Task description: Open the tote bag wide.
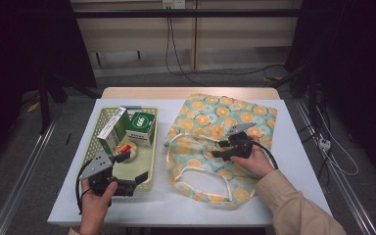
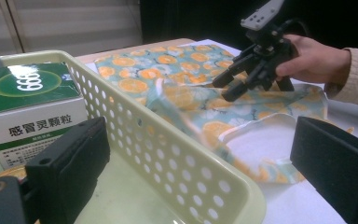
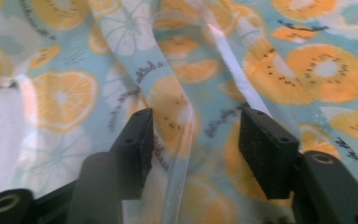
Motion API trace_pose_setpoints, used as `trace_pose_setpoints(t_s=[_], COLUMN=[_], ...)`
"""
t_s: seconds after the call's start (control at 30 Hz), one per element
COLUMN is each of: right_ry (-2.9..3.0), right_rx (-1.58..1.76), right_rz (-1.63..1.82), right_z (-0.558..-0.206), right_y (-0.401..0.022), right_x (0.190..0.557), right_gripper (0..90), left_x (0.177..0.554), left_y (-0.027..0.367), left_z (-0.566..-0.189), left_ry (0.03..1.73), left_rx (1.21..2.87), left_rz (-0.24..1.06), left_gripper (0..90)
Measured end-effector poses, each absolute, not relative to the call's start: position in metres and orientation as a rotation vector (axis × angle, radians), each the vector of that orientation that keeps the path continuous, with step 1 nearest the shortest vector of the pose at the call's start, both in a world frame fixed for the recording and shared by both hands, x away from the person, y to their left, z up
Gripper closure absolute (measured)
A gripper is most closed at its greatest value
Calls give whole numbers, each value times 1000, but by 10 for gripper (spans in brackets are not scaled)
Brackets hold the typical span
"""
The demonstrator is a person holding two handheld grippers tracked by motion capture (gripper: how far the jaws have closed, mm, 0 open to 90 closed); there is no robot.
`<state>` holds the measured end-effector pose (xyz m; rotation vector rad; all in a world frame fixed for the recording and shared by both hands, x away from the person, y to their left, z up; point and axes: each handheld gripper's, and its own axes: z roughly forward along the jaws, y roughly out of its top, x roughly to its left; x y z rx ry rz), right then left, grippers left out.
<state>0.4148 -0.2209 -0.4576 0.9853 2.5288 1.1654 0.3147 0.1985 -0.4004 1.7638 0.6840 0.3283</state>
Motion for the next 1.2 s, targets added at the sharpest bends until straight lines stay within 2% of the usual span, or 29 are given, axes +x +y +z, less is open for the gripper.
trace_pose_setpoints(t_s=[0.03,0.2,0.3,0.33,0.4,0.6,0.63,0.77,1.03,1.2], right_ry=[2533,2554,2544,2532,2519,2513,2517,2556,2654,2520], right_rx=[969,907,888,897,908,970,980,986,916,940], right_rz=[1164,1126,1113,1110,1107,1111,1105,1104,1214,1151], right_z=[-457,-459,-461,-461,-460,-459,-459,-453,-434,-432], right_y=[-219,-212,-211,-211,-214,-220,-220,-216,-201,-208], right_x=[411,398,396,396,399,409,411,413,392,405], right_gripper=[378,351,390,443,617,863,883,900,900,878], left_x=[315,314,314,314,314,314,314,314,313,313], left_y=[198,197,197,197,196,197,197,197,199,197], left_z=[-400,-401,-400,-400,-400,-400,-400,-400,-398,-397], left_ry=[684,686,684,683,683,684,680,681,682,672], left_rx=[1764,1764,1767,1767,1768,1767,1769,1763,1758,1760], left_rz=[327,322,325,326,326,325,329,324,331,330], left_gripper=[43,43,43,43,43,44,43,43,43,44])
